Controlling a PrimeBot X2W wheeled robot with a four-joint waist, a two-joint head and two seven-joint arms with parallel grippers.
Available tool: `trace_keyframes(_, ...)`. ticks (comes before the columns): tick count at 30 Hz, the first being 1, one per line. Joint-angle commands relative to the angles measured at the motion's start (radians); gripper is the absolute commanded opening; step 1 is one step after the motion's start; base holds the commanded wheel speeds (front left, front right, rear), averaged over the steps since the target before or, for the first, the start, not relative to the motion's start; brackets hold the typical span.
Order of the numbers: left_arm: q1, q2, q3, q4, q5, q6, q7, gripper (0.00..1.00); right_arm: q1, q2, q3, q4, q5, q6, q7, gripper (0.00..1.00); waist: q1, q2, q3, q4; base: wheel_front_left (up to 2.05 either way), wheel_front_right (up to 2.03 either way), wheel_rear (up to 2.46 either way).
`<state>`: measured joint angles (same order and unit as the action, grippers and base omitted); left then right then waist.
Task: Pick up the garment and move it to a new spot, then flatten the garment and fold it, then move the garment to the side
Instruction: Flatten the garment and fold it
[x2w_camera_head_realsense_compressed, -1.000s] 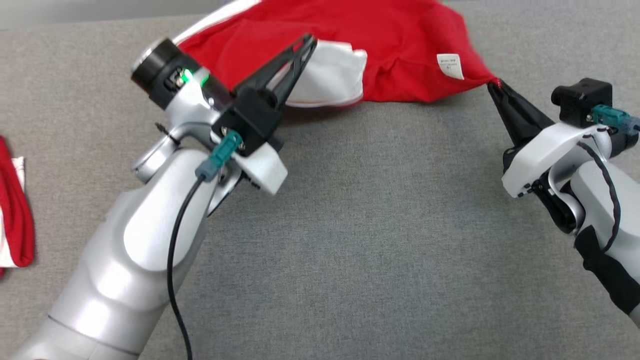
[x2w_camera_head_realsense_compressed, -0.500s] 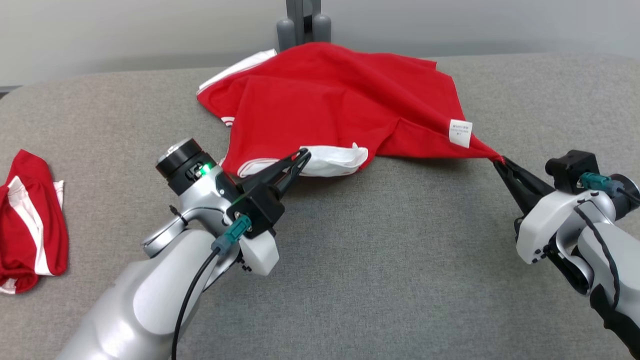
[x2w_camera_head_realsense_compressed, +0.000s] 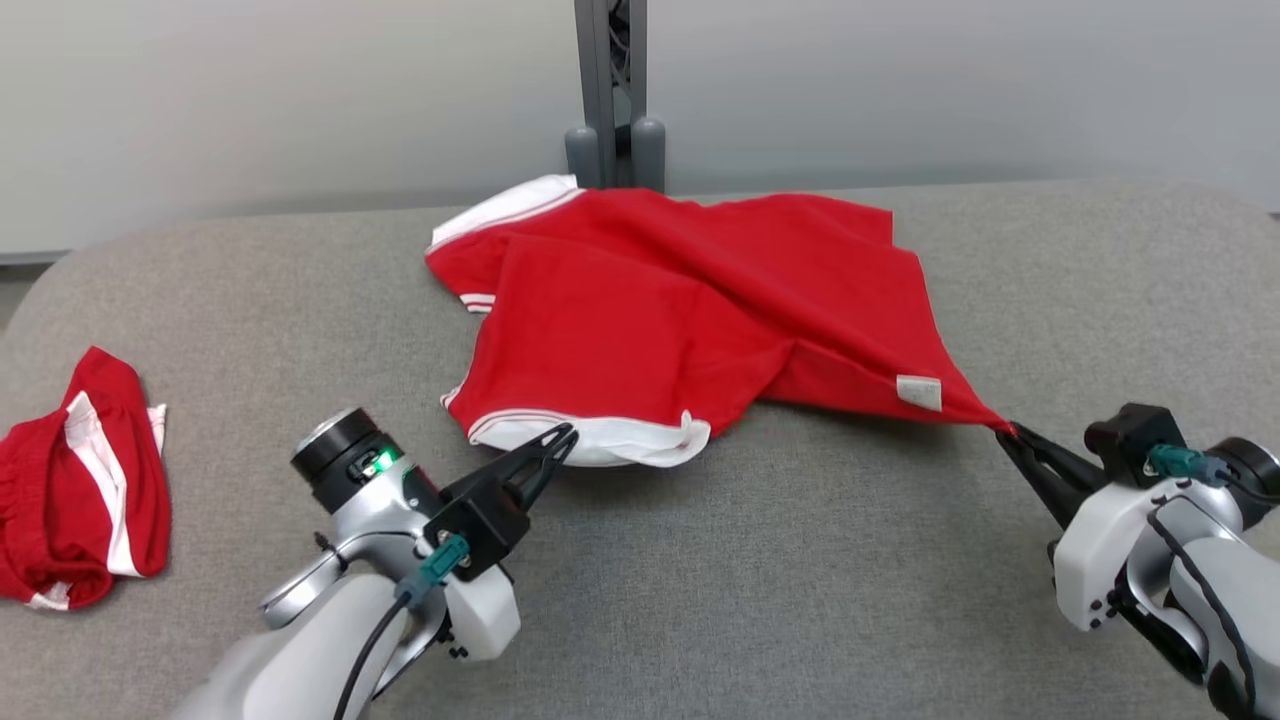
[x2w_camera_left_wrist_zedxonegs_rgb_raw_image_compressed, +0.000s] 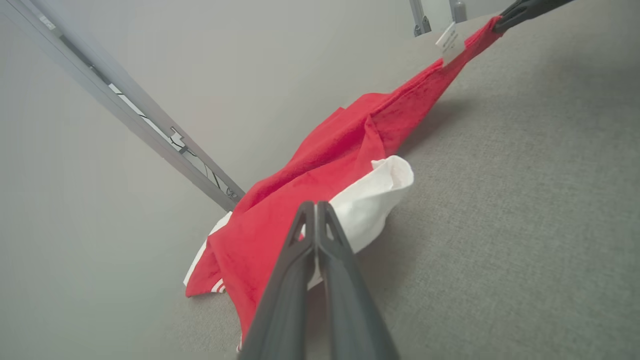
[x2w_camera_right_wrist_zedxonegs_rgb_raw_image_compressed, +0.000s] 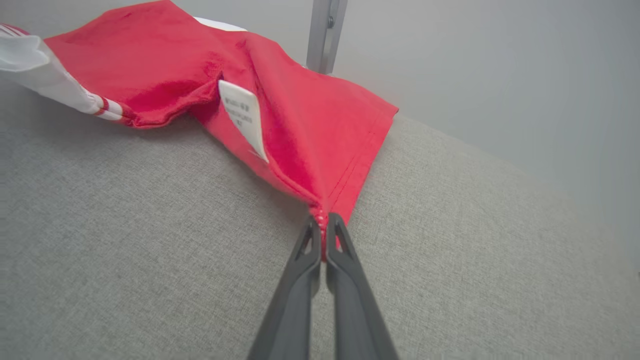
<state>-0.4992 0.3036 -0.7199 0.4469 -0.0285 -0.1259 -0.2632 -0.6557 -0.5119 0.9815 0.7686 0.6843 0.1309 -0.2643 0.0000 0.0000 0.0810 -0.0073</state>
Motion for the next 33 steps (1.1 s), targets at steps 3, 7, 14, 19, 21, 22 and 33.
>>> trace_keyframes(3,0.048,0.014,0.042,-0.008,-0.021,0.021,-0.001,0.00,0.042,-0.024,0.009,-0.014,-0.006,-0.001,-0.001,0.00,0.0000,0.0000,-0.038,0.000,0.00,0.00,0.00)
trace_keyframes(7,0.087,0.024,0.058,-0.025,-0.017,0.019,-0.001,0.00,0.079,-0.042,0.005,-0.034,-0.013,-0.001,-0.001,0.00,0.0000,0.0000,-0.059,0.000,0.00,0.00,0.00)
trace_keyframes(14,0.155,0.023,0.089,-0.034,-0.033,0.019,-0.001,0.00,0.140,-0.068,0.007,-0.058,-0.044,-0.001,-0.001,0.00,0.0000,0.0000,-0.084,0.005,0.00,0.00,0.00)
trace_keyframes(19,0.210,0.030,0.094,-0.045,-0.023,0.012,-0.001,0.00,0.193,-0.081,-0.020,-0.081,-0.068,-0.001,-0.001,0.00,0.0000,0.0000,-0.098,0.009,0.00,0.00,0.00)
trace_keyframes(21,0.231,0.030,0.102,-0.045,-0.023,0.011,-0.001,0.00,0.211,-0.086,-0.029,-0.087,-0.077,-0.001,-0.001,0.00,0.0000,0.0000,-0.105,0.010,0.00,0.00,0.00)
trace_keyframes(22,0.242,0.030,0.104,-0.046,-0.020,0.011,-0.001,0.00,0.219,-0.086,-0.041,-0.093,-0.078,-0.001,-0.001,0.00,0.0000,0.0000,-0.108,0.011,0.00,0.00,0.00)
trace_keyframes(33,0.335,0.023,0.140,-0.037,-0.023,0.020,-0.001,0.00,0.293,-0.094,-0.101,-0.140,-0.117,-0.001,-0.001,0.00,0.0000,0.0000,-0.130,-0.005,0.00,0.00,0.00)
